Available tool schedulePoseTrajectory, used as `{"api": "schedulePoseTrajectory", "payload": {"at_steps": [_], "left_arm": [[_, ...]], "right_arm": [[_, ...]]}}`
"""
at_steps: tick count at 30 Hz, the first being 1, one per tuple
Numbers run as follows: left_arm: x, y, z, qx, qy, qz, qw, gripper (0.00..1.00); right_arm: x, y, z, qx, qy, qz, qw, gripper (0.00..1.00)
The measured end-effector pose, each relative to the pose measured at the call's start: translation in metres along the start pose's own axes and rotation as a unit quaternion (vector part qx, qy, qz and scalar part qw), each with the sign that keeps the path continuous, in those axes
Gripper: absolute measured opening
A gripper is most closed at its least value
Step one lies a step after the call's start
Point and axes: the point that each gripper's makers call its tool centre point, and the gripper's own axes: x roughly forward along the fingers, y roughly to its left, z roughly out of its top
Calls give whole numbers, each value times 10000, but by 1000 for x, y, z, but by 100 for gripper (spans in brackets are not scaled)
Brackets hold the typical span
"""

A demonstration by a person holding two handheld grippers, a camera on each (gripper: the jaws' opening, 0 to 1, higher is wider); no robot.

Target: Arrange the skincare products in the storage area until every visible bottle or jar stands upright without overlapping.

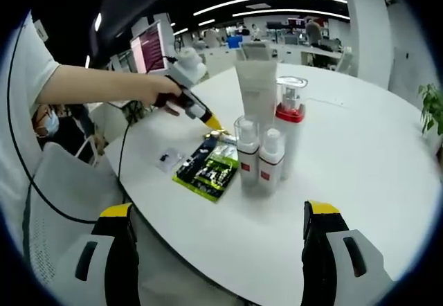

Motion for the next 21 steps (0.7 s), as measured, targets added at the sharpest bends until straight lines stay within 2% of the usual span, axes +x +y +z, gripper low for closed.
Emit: {"api": "schedulePoseTrajectory", "payload": {"at_steps": [4, 7, 10, 21], "left_arm": [[7, 3, 4, 148, 62, 26, 9999, 14], [8, 4, 1, 162, 119, 112, 9997, 14], [11, 8, -6, 295, 192, 214, 9992, 8], [12, 8, -2, 384, 77, 257, 9989, 5]], "right_arm": [[0, -1, 0, 18, -2, -16, 10000, 99], [0, -1, 0, 24, -1, -24, 10000, 99], [0, -1, -1, 21, 5, -16, 10000, 99], [0, -1, -1, 35, -8, -16, 10000, 99]]}}
